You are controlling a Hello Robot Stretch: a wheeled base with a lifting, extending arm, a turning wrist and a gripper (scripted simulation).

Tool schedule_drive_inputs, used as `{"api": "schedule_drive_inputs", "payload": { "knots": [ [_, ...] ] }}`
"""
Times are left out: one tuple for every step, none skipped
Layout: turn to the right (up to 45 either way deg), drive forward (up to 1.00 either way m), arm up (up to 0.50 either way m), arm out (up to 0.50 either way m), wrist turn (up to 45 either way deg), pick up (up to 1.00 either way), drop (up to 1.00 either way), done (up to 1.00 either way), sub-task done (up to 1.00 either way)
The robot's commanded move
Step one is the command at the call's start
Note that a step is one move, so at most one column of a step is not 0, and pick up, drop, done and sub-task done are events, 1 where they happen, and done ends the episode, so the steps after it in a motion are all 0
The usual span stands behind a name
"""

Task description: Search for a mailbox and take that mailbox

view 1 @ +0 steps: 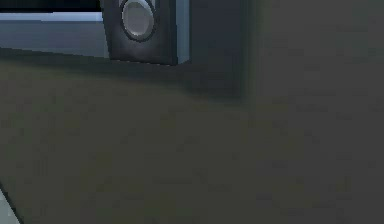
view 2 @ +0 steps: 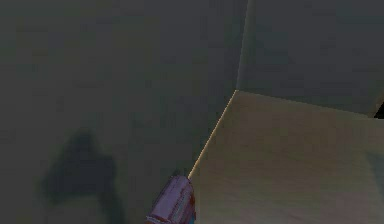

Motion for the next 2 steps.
{"api": "schedule_drive_inputs", "payload": {
  "knots": [
    [0.0,0.00,0.00,0.00,27.0,0.00,0.00,0.00,0.00],
    [0.0,0.00,0.00,0.00,0.0,1.00,0.00,0.00,0.00]
  ]
}}
